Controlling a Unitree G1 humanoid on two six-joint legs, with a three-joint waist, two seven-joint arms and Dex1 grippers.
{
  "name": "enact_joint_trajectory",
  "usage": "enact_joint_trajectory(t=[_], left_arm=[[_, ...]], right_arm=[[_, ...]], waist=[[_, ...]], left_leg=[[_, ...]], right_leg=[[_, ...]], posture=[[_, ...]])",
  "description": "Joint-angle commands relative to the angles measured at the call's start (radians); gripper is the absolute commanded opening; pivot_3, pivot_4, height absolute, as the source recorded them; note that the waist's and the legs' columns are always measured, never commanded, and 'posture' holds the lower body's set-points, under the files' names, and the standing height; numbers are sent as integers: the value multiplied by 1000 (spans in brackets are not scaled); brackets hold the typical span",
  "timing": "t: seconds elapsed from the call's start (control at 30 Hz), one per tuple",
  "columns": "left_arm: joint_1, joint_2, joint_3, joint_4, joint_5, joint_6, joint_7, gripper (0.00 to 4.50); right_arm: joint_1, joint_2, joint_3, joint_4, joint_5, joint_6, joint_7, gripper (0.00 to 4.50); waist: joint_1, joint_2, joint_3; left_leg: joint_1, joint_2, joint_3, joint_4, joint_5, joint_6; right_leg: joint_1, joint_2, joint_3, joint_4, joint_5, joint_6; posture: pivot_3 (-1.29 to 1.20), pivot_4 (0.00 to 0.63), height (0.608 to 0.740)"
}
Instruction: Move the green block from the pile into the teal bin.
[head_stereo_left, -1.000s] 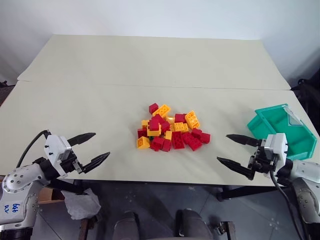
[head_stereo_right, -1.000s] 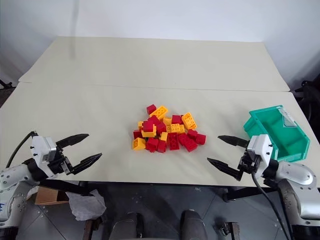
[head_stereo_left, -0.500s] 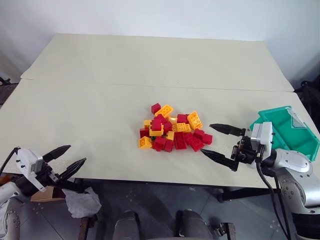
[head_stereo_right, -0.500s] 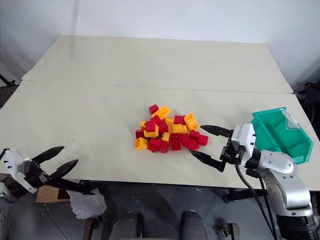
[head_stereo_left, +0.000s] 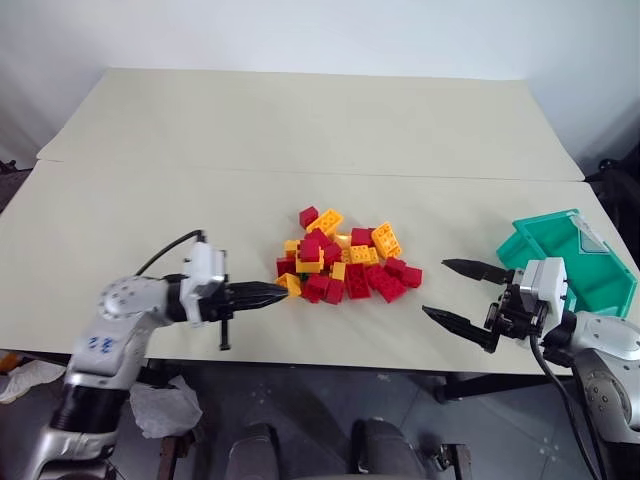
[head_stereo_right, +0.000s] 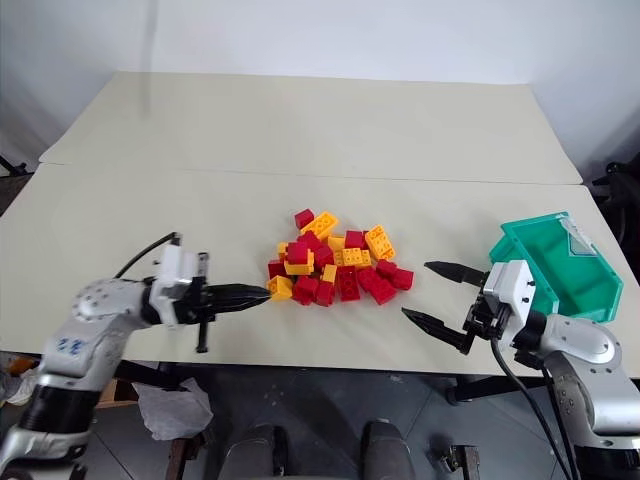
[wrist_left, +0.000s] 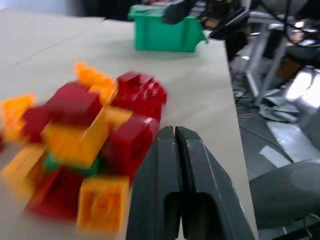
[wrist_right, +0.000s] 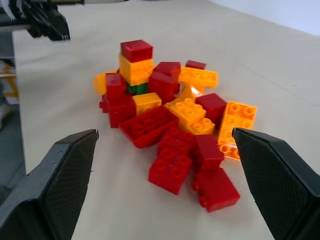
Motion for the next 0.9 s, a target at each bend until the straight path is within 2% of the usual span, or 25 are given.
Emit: enact_joint_trajectory(t=[0.03, 0.27, 0.4, 0.57, 0.77, 0.9], left_arm=[[-101, -85, -38, 119, 60, -56, 42, 39], [-299, -227, -42, 432, 193, -188, 179, 39], [-374, -257, -25, 595, 247, -285, 238, 39], [-438, -267, 17, 745, 276, -370, 315, 39], [-418, -223, 18, 718, 265, -369, 213, 39], [-317, -175, -8, 544, 174, -306, 4, 39]], right_arm=[[47, 2, -49, -80, 26, 0, -27, 4500], [244, 1, -117, -156, 13, -26, -25, 4500], [324, 20, -171, -163, 12, -53, -36, 4500], [349, 33, -178, -185, 9, -63, -63, 4500], [325, 38, -148, -231, 20, -40, -99, 4500], [296, 33, -130, -261, 32, -8, -127, 4500]], waist=[[8, 0, 0], [27, 0, 0], [22, 0, 0], [18, 0, 0], [21, 0, 0], [19, 0, 0]], left_leg=[[0, 0, 0, 0, 0, 0], [-1, -1, -1, 1, 0, 0], [-1, -1, 0, 1, 0, 1], [0, -1, 0, 1, 0, 0], [0, -1, -1, 1, 0, 0], [0, -1, 0, 0, 0, 0]], right_leg=[[0, 0, 0, 0, 0, 0], [0, 0, 0, -2, 0, 0], [1, 0, 0, -3, 0, 1], [1, 0, 0, -2, 0, 1], [1, 0, 0, -1, 0, 1], [1, 0, 0, -1, 0, 1]], posture=[[0, 150, 740], [0, 150, 740], [0, 150, 740], [0, 150, 740], [0, 150, 740], [0, 150, 740]])
